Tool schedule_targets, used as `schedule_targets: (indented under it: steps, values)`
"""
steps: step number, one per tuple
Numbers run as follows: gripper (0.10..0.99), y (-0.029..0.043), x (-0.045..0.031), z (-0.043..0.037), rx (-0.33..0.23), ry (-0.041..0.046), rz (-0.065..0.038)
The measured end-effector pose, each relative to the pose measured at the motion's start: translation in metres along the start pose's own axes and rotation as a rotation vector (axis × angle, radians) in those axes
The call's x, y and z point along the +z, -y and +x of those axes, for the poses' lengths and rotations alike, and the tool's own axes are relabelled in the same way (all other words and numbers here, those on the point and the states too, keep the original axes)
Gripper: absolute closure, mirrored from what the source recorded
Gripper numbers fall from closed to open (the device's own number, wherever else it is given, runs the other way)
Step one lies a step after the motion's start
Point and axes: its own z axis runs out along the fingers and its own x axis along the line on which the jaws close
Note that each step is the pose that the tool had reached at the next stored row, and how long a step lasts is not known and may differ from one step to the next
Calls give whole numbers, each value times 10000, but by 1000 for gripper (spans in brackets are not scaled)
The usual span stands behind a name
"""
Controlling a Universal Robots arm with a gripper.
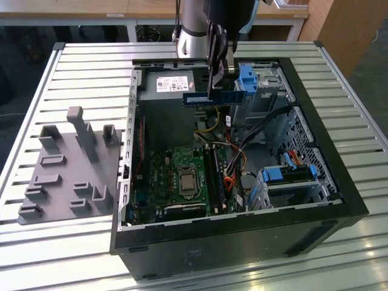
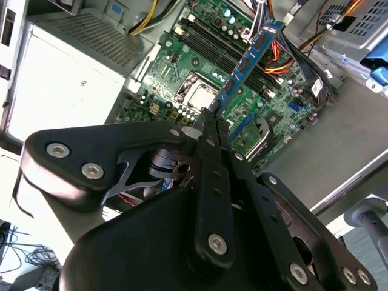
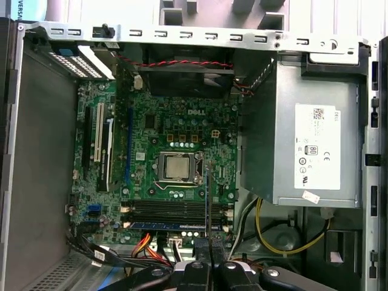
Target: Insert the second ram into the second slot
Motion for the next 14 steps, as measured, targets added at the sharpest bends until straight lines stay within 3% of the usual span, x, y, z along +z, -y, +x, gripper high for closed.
schedule_targets:
  steps: [14]
  values:
    - [961, -3, 0, 108, 0, 0, 0]
